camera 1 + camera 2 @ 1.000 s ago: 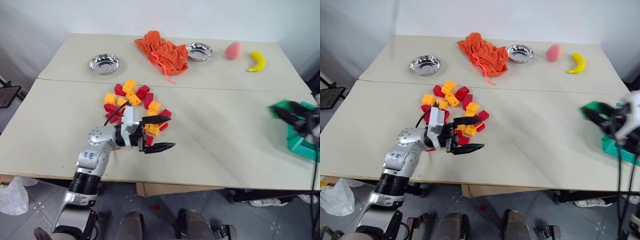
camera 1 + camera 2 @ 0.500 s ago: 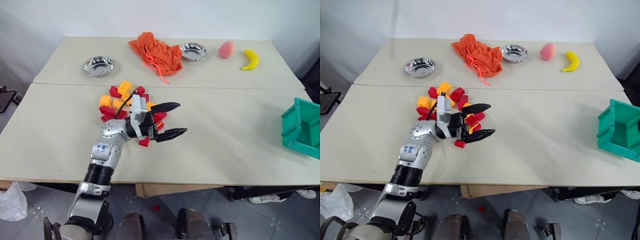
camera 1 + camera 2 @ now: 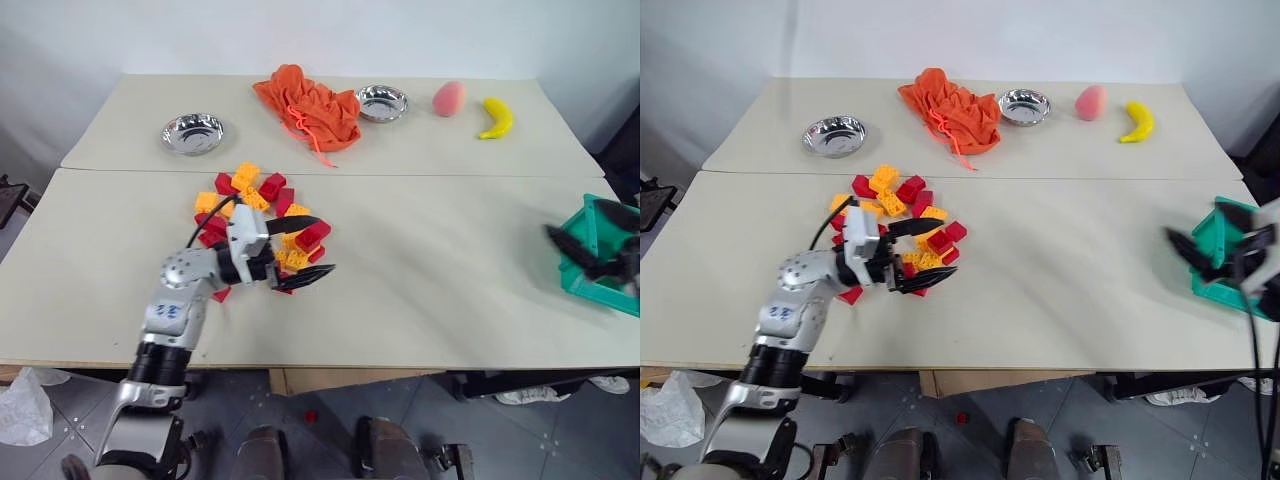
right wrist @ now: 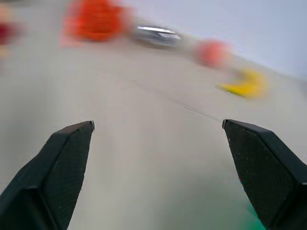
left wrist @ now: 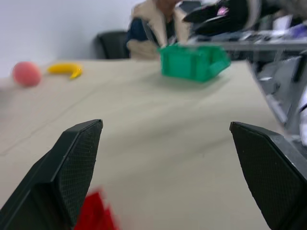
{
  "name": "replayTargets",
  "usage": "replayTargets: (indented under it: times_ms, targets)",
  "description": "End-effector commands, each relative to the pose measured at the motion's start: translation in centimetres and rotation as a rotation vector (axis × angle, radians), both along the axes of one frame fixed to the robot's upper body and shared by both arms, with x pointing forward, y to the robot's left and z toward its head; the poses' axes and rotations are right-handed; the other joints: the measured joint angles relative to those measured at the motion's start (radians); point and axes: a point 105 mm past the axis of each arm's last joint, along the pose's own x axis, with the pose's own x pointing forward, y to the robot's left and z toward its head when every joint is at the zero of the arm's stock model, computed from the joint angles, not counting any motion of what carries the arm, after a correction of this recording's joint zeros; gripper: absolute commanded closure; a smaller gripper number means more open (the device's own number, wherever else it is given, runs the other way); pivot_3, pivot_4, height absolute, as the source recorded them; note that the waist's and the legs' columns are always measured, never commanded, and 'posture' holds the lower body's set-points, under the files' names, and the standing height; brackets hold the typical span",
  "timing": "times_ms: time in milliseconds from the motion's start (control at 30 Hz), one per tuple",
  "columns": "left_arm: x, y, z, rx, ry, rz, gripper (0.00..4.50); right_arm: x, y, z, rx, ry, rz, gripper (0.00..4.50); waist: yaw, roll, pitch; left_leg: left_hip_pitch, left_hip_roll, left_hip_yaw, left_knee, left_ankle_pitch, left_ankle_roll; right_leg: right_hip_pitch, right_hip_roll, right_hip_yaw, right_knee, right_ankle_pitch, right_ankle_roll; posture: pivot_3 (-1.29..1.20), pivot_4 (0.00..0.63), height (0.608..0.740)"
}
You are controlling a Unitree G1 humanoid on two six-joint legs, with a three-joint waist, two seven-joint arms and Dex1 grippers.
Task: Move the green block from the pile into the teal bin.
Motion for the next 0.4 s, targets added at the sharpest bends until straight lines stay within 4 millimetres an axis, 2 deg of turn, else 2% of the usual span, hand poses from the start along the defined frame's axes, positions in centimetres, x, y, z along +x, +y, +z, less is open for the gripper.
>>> replayTargets:
  times_ms: [33, 67, 167, 300, 400]
  targets:
    - [-0.8, 3.4, -0.5, 0.058, -0.037, 0.134, 0.00, -1.4, 6.2, -1.6, -0.051, 0.015, 0.281, 0.01, -0.002, 0.000, 0.000, 0.000, 0.000, 0.000, 0.000, 0.000, 0.000, 0.000, 0.000, 0.000, 0.000, 0.000, 0.000, 0.00, 0.150, 0.740]
    - [-1.1, 4.4, -0.9, 0.067, -0.029, 0.171, 0.00, -1.6, 7.4, -2.0, -0.039, 0.015, 0.325, 0.01, -0.002, 0.000, 0.000, 0.000, 0.000, 0.000, 0.000, 0.000, 0.000, 0.000, 0.000, 0.000, 0.000, 0.000, 0.000, 0.00, 0.150, 0.740]
    - [-2.0, 7.9, -1.9, 0.078, -0.014, 0.333, 0.00, -1.7, 9.6, -3.7, -0.018, 0.028, 0.416, 0.01, 0.001, -0.001, 0.000, -0.001, 0.000, 0.000, 0.000, 0.000, 0.000, 0.000, -0.001, 0.000, 0.000, 0.000, 0.000, 0.00, 0.150, 0.740]
    - [-3.0, 12.4, -3.0, 0.045, 0.011, 0.563, 0.00, -0.5, 9.4, -5.1, 0.010, 0.019, 0.403, 0.01, 0.013, -0.001, 0.001, -0.001, 0.000, -0.001, 0.001, -0.001, 0.000, 0.000, -0.001, 0.000, -0.001, 0.000, 0.000, 0.00, 0.150, 0.740]
    - [-4.0, 13.9, -3.1, 0.025, 0.010, 0.663, 0.00, 0.3, 9.0, -5.3, 0.008, -0.007, 0.378, 0.01, 0.016, -0.001, 0.001, -0.001, 0.000, -0.001, 0.001, -0.001, 0.000, 0.000, -0.001, -0.001, 0.000, 0.000, 0.000, 0.00, 0.150, 0.740]
